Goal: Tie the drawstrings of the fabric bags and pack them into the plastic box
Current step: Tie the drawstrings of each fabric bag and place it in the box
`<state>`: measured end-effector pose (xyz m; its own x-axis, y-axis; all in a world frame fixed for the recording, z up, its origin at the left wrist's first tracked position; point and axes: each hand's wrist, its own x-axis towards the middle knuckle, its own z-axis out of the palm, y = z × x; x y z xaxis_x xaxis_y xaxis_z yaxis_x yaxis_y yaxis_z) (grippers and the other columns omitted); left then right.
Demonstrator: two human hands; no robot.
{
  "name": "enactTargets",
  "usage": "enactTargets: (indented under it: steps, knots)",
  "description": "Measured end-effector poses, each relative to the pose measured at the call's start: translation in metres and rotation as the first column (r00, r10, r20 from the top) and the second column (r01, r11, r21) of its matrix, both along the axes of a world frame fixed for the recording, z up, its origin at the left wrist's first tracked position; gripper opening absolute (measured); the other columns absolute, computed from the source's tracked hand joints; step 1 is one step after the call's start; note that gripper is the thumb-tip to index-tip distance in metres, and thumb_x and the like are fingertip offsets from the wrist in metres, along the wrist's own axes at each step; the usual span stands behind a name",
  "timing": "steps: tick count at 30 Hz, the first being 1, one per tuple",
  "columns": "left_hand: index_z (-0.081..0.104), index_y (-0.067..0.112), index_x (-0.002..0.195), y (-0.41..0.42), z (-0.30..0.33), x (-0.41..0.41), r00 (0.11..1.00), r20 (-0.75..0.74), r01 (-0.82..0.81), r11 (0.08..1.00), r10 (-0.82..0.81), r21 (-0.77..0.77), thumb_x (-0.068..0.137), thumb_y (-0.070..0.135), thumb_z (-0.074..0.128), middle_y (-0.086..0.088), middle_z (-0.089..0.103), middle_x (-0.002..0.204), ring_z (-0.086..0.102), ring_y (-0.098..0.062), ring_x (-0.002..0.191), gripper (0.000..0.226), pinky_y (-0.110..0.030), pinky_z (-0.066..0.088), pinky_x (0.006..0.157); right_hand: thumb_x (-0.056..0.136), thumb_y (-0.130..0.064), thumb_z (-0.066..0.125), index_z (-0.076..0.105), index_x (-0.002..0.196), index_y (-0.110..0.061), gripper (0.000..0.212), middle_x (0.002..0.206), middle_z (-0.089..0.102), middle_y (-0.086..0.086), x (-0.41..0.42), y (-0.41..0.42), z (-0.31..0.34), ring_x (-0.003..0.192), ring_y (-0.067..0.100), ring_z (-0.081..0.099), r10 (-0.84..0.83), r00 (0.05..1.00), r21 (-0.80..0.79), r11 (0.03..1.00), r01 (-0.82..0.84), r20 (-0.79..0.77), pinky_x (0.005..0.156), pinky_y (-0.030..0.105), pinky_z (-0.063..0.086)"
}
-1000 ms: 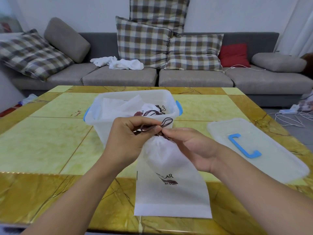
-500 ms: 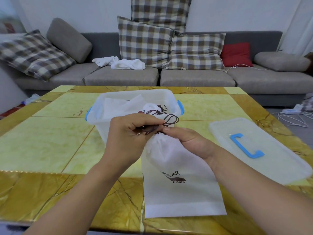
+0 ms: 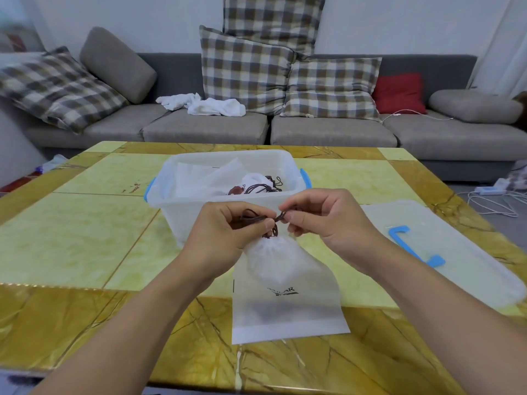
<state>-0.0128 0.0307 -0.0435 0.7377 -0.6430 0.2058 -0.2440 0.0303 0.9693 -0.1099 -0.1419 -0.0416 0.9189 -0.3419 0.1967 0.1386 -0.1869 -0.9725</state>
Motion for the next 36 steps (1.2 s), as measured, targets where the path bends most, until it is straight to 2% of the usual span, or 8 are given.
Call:
enactTargets:
  steps: [5, 10, 14, 18, 21, 25, 29, 36]
  knots:
    - [0.078, 0.004, 0.095, -0.003, -0.004, 0.001, 0.993, -0.11, -0.033, 0.999, 0.033, 0.003, 0.085, 0.001, 0.073, -0.014, 0.077, 0.087, 0.074, -0.022, 0.086, 0.012, -0.028, 0.058, 0.085, 0.087, 0.009, 0.068, 0.074, 0.089, 0.001, 0.01, 0.069, 0.069, 0.013, -0.001, 0.007, 0.006, 0.056, 0.018, 0.06, -0.053, 0.999, 0.012, 0.999, 0.053, 0.005, 0.054, 0.026, 0.051]
    - [0.077, 0.002, 0.098, -0.004, -0.006, 0.001, 0.963, -0.271, -0.026, 0.997, 0.007, -0.066, 0.084, 0.002, 0.072, -0.017, 0.076, 0.095, 0.073, -0.026, 0.088, 0.015, -0.033, 0.056, 0.084, 0.085, 0.006, 0.072, 0.077, 0.104, -0.002, 0.021, 0.092, 0.077, 0.017, -0.008, 0.015, 0.009, 0.08, 0.027, 0.069, 0.145, 0.987, -0.062, 0.987, -0.149, -0.066, 0.069, 0.025, 0.055]
    - [0.077, 0.007, 0.091, -0.005, -0.005, 0.001, 0.949, -0.315, -0.043, 0.992, 0.004, -0.115, 0.084, 0.001, 0.071, -0.013, 0.077, 0.089, 0.072, -0.021, 0.083, 0.011, -0.025, 0.056, 0.078, 0.089, -0.008, 0.072, 0.079, 0.099, -0.002, 0.014, 0.085, 0.076, 0.017, -0.007, 0.017, 0.009, 0.072, 0.016, 0.065, 0.101, 0.994, -0.068, 0.992, -0.104, -0.052, 0.066, 0.025, 0.055]
    - [0.077, 0.007, 0.091, -0.005, -0.004, -0.001, 0.974, -0.228, -0.036, 0.992, 0.007, -0.121, 0.083, 0.001, 0.072, -0.012, 0.078, 0.09, 0.073, -0.018, 0.085, 0.012, -0.024, 0.057, 0.08, 0.077, 0.001, 0.08, 0.073, 0.085, 0.003, 0.011, 0.077, 0.073, 0.024, -0.003, 0.022, 0.003, 0.062, 0.021, 0.068, 0.018, 0.998, 0.098, 0.995, -0.012, -0.062, 0.058, 0.025, 0.056]
    - [0.078, 0.005, 0.092, -0.002, -0.002, -0.002, 0.985, -0.171, 0.011, 0.995, -0.028, -0.101, 0.082, 0.001, 0.072, -0.013, 0.077, 0.089, 0.073, -0.018, 0.083, 0.012, -0.025, 0.057, 0.08, 0.074, 0.001, 0.083, 0.067, 0.1, -0.001, 0.031, 0.077, 0.072, 0.028, -0.001, 0.023, 0.001, 0.059, 0.026, 0.068, 0.018, 0.994, 0.158, 0.988, 0.0, -0.111, 0.056, 0.028, 0.056]
    - [0.078, 0.008, 0.088, 0.0, 0.001, -0.002, 0.989, -0.127, 0.063, 0.994, -0.073, -0.086, 0.078, 0.001, 0.075, -0.013, 0.077, 0.083, 0.071, -0.017, 0.074, 0.012, -0.022, 0.055, 0.072, 0.081, -0.004, 0.08, 0.077, 0.084, -0.005, 0.004, 0.061, 0.068, 0.012, 0.0, 0.022, 0.001, 0.05, 0.017, 0.058, 0.019, 0.993, -0.096, 0.995, -0.03, -0.117, 0.048, 0.024, 0.046]
    - [0.08, 0.013, 0.086, -0.001, 0.004, 0.0, 0.998, 0.068, 0.004, 0.998, 0.0, -0.059, 0.076, 0.002, 0.079, -0.008, 0.077, 0.079, 0.071, -0.019, 0.075, 0.015, -0.026, 0.058, 0.076, 0.081, -0.014, 0.082, 0.072, 0.065, -0.006, 0.02, 0.049, 0.055, 0.0, 0.0, 0.021, -0.003, 0.046, 0.012, 0.044, -0.069, 0.997, -0.263, 0.963, 0.055, -0.044, 0.049, 0.024, 0.036]
    - [0.08, 0.019, 0.085, 0.0, 0.007, 0.0, 0.926, 0.378, 0.014, 0.999, -0.001, -0.031, 0.077, 0.005, 0.081, 0.002, 0.077, 0.077, 0.073, -0.018, 0.072, 0.016, -0.026, 0.058, 0.069, 0.078, -0.013, 0.081, 0.071, 0.067, -0.016, 0.015, 0.081, 0.068, 0.01, -0.001, 0.006, 0.006, 0.074, 0.026, 0.061, 0.087, 0.996, -0.367, 0.926, -0.088, -0.02, 0.066, 0.039, 0.045]
